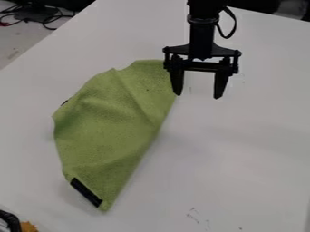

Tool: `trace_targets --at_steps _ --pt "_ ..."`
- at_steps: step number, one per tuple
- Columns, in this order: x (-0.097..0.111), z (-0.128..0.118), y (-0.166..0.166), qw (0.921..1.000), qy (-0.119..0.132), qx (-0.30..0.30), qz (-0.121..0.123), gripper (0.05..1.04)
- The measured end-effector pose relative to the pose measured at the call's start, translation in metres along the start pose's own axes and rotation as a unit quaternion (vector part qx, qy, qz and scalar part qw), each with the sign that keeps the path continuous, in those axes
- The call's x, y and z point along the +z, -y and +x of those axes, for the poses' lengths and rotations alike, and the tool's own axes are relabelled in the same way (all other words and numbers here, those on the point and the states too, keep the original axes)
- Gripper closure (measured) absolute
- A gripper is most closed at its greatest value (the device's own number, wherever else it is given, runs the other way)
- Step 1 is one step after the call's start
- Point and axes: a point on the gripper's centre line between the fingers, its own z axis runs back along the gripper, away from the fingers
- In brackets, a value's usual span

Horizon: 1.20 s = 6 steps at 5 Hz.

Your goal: Move the cloth from left to right

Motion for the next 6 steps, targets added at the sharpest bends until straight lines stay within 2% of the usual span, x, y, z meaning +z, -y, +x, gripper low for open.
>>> trace_targets --at_steps 1,2,3,4,5,6 --pt "-0.013 -0.003 -0.002 0.9998 -0.017 -0.002 0.005 0.084" --pt "-0.029 -0.012 -0.009 0.9973 -0.023 -0.070 0.002 0.084" --pt "-0.029 -0.011 -0.024 0.9852 -0.032 -0.168 0.010 0.084" --pt "-0.022 -0.012 -0.048 0.9714 -0.019 -0.237 -0.001 0.084" --pt "-0.022 -0.011 -0.075 0.9336 -0.030 -0.357 0.015 0.084" --pt "-0.026 -0.011 -0.097 0.8806 -0.041 -0.471 0.033 0.084"
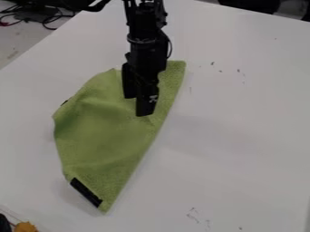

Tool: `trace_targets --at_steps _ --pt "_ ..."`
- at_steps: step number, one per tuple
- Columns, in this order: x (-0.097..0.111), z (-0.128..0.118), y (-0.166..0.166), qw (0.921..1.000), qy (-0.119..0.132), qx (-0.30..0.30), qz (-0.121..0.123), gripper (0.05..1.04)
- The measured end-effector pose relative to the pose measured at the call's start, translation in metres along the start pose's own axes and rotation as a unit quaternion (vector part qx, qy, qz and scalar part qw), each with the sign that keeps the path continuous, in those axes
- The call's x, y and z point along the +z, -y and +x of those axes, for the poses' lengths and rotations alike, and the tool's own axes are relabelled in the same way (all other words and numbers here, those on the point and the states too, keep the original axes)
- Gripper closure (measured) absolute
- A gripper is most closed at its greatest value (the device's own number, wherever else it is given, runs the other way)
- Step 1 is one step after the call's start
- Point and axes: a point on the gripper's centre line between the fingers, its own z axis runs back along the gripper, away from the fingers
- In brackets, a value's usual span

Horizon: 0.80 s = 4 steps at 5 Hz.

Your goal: Move the cloth from left to right

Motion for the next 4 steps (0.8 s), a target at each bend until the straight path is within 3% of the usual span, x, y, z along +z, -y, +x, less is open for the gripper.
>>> trace_targets --at_steps 1,2,3,4 --pt "-0.006 -0.013 -0.003 0.9933 0.038 -0.108 0.016 0.084" --pt "-0.016 -0.025 -0.007 0.9860 0.067 -0.151 0.019 0.084" --pt "-0.029 -0.033 -0.005 0.9850 0.061 -0.157 0.035 0.084" --pt "-0.035 -0.028 0.000 0.9874 0.037 -0.140 0.063 0.084"
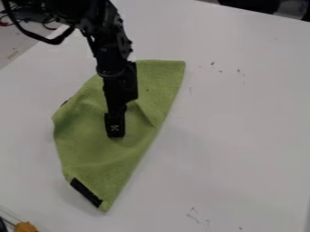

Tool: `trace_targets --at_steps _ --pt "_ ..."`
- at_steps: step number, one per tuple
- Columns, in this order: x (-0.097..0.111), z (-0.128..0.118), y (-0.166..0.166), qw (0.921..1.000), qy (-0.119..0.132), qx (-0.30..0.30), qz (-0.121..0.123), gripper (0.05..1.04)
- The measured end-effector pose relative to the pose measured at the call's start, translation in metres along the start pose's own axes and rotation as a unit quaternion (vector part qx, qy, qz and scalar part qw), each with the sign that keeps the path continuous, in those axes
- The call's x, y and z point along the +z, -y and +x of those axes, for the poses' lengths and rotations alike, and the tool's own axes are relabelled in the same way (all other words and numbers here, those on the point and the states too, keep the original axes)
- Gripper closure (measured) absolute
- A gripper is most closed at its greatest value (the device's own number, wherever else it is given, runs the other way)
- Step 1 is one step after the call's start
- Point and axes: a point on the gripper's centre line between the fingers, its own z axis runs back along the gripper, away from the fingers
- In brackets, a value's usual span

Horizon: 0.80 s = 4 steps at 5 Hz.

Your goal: Move the cloth from left to right

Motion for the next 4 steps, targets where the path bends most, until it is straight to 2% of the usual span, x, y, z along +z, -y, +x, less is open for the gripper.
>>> trace_targets --at_steps 1,2,3,4 --pt "-0.001 0.005 0.002 0.9997 -0.002 0.022 0.010 0.084" --pt "-0.002 0.011 0.006 0.9965 0.019 0.080 0.010 0.084" --pt "-0.002 0.022 0.011 0.9917 0.023 0.127 0.010 0.083" --pt "-0.004 0.039 0.021 0.9824 0.026 0.185 0.002 0.084"
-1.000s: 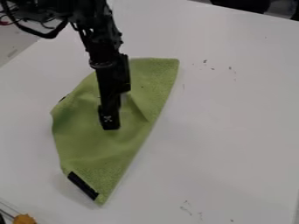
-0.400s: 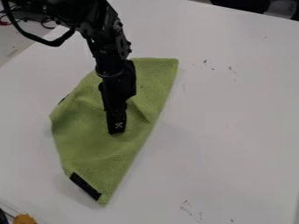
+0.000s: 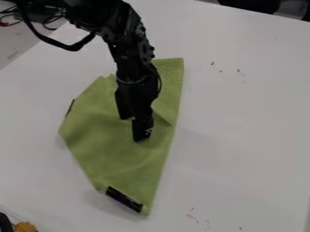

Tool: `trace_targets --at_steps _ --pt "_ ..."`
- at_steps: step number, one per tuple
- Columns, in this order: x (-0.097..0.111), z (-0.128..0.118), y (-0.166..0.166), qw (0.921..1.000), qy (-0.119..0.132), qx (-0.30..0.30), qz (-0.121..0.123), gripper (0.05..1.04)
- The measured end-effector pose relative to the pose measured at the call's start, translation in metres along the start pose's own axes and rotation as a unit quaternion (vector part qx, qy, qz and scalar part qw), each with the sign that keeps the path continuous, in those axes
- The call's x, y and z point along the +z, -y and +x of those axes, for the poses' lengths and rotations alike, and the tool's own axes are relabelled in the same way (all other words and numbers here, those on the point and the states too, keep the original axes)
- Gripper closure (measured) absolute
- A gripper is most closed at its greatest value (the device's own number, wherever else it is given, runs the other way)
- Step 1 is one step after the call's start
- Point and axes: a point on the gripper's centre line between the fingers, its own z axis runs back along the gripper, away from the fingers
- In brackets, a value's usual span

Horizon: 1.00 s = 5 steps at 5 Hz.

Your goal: Move the cloth from left to right

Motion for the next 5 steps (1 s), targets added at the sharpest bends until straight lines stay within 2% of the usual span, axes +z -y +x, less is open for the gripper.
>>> trace_targets --at_steps 1,2,3,4,5 --pt "-0.003 0.017 0.010 0.9996 -0.015 0.003 -0.025 0.083" --pt "-0.003 0.036 0.020 0.9992 -0.007 0.018 -0.035 0.083" --pt "-0.006 0.046 0.027 0.9965 0.006 0.063 -0.055 0.083" --pt "-0.006 0.058 0.031 0.9859 0.029 0.155 -0.058 0.083" --pt "-0.006 0.069 0.041 0.9718 0.048 0.222 -0.063 0.083"
